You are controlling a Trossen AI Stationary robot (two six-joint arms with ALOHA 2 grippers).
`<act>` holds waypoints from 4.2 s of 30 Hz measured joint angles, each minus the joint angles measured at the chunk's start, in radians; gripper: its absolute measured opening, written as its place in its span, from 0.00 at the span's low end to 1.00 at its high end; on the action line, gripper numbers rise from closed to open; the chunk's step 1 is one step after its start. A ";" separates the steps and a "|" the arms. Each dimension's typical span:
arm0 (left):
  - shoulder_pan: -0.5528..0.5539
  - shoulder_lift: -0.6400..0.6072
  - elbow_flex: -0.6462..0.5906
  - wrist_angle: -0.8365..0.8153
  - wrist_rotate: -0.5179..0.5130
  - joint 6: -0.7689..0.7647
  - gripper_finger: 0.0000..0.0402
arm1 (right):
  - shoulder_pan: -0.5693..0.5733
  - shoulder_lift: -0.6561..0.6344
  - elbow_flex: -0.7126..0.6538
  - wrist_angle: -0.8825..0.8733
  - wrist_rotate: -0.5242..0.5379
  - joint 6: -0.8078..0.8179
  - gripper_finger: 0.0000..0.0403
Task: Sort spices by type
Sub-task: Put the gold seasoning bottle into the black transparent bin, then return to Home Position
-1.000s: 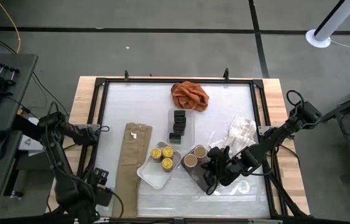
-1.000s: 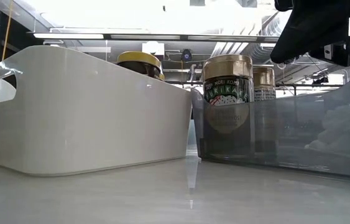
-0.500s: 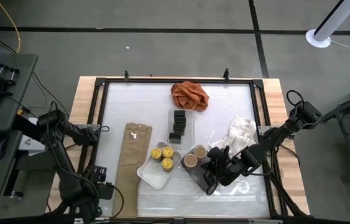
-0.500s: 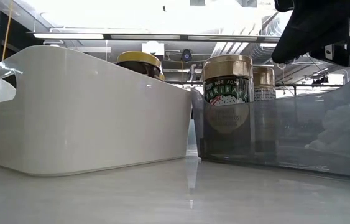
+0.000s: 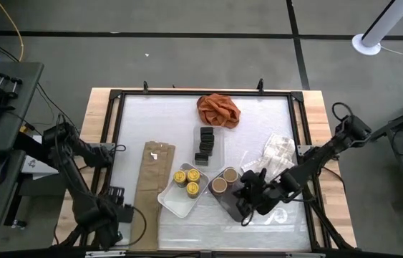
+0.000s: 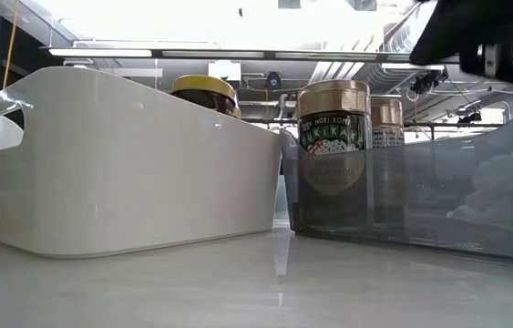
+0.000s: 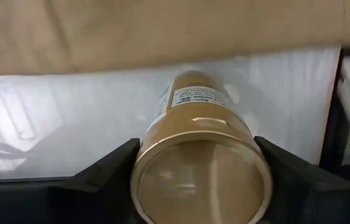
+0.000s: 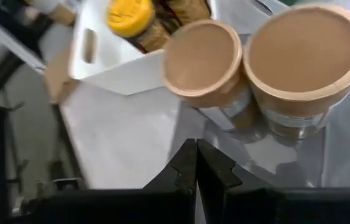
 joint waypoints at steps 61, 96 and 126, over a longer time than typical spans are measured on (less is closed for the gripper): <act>0.763 0.547 0.630 0.640 -0.152 1.082 0.61 | 0.077 0.064 0.000 -0.096 0.107 0.371 0.00; 0.780 -0.123 0.238 0.629 -0.496 0.746 0.78 | 0.099 -0.210 0.000 -0.341 0.198 0.202 0.00; 0.948 -1.182 -1.195 1.700 -0.384 0.368 0.02 | 0.018 -0.290 0.000 -0.357 0.224 0.290 0.00</act>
